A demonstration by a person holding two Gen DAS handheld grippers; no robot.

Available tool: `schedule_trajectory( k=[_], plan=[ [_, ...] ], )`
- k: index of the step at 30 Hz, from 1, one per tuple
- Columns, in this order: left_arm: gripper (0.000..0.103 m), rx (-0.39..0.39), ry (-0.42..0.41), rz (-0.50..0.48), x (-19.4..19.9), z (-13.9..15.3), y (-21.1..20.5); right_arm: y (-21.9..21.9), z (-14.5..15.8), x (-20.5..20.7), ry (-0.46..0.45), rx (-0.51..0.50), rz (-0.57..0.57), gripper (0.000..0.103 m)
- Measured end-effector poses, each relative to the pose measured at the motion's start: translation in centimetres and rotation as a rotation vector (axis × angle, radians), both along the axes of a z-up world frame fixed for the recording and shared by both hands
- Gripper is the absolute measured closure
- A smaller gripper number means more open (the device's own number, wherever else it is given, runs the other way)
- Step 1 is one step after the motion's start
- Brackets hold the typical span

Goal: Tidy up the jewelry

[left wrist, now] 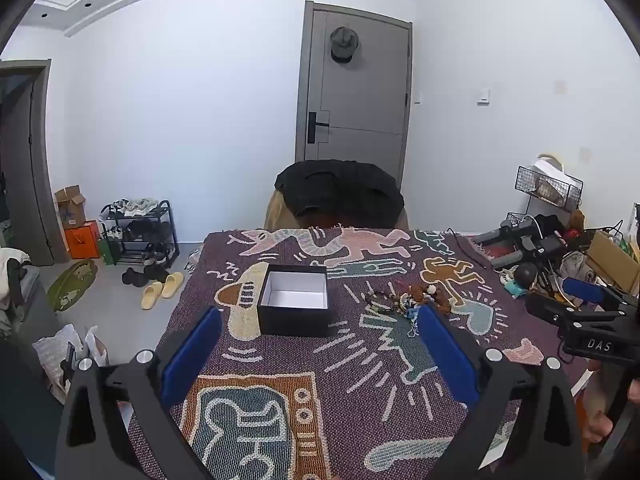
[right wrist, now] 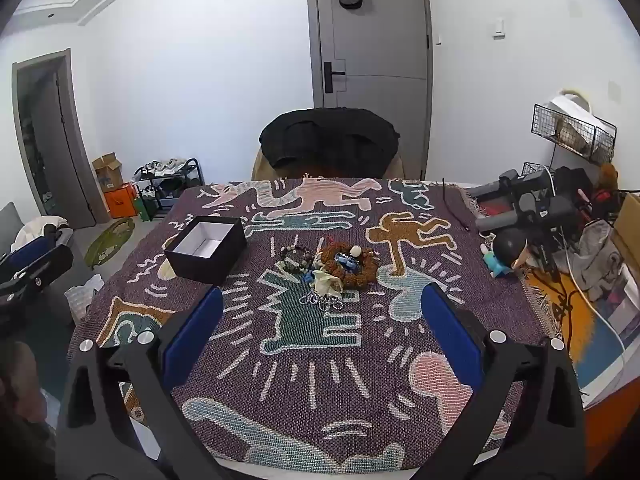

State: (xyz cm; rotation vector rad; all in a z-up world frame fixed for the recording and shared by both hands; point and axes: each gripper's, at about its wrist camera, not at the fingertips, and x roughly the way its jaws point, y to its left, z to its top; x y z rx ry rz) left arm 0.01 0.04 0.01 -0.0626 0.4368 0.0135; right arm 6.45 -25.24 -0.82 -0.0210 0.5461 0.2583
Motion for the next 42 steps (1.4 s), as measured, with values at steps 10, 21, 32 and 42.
schedule_trajectory(
  k=[10, 21, 32, 42],
  plan=[
    [0.008, 0.014, -0.005, -0.004, 0.1, -0.3, -0.6, 0.2, 0.0, 0.0, 0.003, -0.006, -0.004, 0.004],
    [0.008, -0.026, 0.003, -0.001, 0.1, -0.2, 0.4, -0.1, -0.1, -0.1, -0.005, -0.009, -0.01, 0.004],
    [0.008, -0.025, 0.01, -0.012, 0.2, -0.6, 0.3, -0.2, -0.2, 0.1, 0.01, -0.002, -0.002, 0.004],
    [0.008, -0.029, 0.015, -0.012, 0.3, -0.6, 0.6, 0.0, -0.4, 0.2, 0.013, -0.007, -0.004, 0.004]
  ],
)
